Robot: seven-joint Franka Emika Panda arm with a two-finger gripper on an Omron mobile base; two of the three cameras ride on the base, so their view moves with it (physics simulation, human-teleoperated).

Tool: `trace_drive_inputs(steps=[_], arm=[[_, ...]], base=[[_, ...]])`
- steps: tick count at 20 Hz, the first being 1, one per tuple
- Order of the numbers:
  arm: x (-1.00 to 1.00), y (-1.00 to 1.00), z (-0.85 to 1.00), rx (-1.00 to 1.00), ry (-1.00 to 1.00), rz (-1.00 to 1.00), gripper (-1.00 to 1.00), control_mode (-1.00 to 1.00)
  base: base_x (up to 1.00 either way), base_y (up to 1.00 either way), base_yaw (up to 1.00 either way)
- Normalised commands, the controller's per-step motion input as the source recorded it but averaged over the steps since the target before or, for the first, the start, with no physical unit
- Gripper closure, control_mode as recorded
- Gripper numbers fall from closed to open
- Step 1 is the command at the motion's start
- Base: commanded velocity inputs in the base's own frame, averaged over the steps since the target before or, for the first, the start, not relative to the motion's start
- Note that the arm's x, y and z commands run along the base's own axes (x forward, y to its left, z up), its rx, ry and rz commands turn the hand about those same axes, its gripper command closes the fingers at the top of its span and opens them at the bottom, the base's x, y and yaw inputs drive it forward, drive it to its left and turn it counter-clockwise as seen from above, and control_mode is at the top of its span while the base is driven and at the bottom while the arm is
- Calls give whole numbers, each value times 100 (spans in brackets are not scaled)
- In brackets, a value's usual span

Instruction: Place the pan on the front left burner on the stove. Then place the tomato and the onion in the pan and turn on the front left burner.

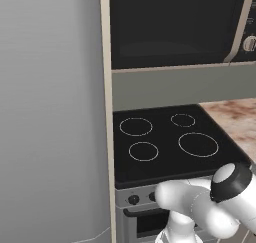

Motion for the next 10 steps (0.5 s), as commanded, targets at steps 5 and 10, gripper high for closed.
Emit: trace_drive_inputs(steps=[5, 10], arm=[[-11, -21, -18, -5, 6, 0, -100, -100], [-3, -25, -17, -3, 10, 0, -100, -100]], base=[[0, 0, 0], [0, 0, 0]])
